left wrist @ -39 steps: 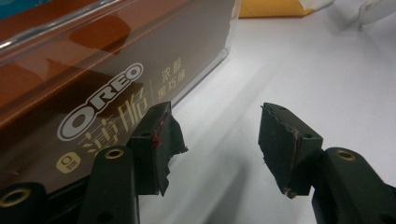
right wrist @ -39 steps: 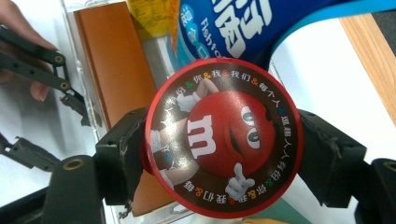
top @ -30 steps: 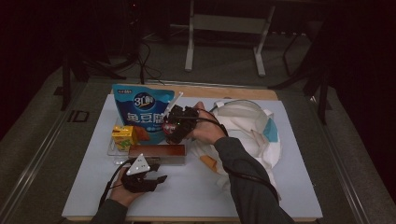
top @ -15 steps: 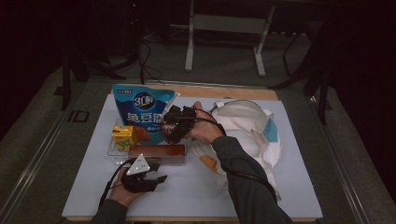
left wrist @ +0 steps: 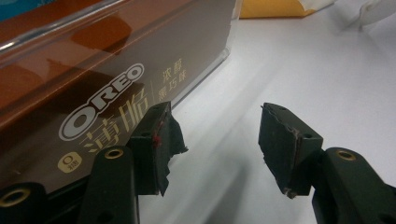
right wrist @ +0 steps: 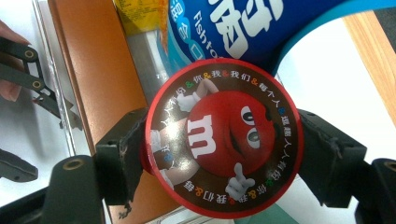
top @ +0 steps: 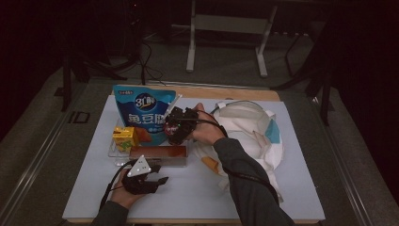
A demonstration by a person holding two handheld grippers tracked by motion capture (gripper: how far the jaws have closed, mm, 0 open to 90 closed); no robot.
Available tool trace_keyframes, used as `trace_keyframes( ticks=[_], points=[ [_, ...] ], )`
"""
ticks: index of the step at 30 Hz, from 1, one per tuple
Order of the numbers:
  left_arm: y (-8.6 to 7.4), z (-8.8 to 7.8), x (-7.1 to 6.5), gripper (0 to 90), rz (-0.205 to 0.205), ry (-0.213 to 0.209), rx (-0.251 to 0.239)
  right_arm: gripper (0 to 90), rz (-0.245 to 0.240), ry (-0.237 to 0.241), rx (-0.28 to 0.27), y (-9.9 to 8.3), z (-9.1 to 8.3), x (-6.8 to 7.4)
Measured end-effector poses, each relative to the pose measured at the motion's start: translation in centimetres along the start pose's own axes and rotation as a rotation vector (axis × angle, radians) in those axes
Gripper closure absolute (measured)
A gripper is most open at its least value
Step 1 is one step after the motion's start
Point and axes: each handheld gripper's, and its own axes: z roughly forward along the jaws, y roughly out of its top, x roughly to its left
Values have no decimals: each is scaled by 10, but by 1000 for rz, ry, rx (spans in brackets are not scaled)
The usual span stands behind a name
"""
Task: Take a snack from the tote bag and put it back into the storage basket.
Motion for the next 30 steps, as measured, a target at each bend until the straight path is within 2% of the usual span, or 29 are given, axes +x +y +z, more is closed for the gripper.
trace_keyframes(
  ticks=[16,30],
  points=[
    [0,0,0,451,4,5,-4,247,20,-5,2,-4,9,-2],
    [0,0,0,450,3,5,-6,245,23,2,43,-6,20,0]
  ],
)
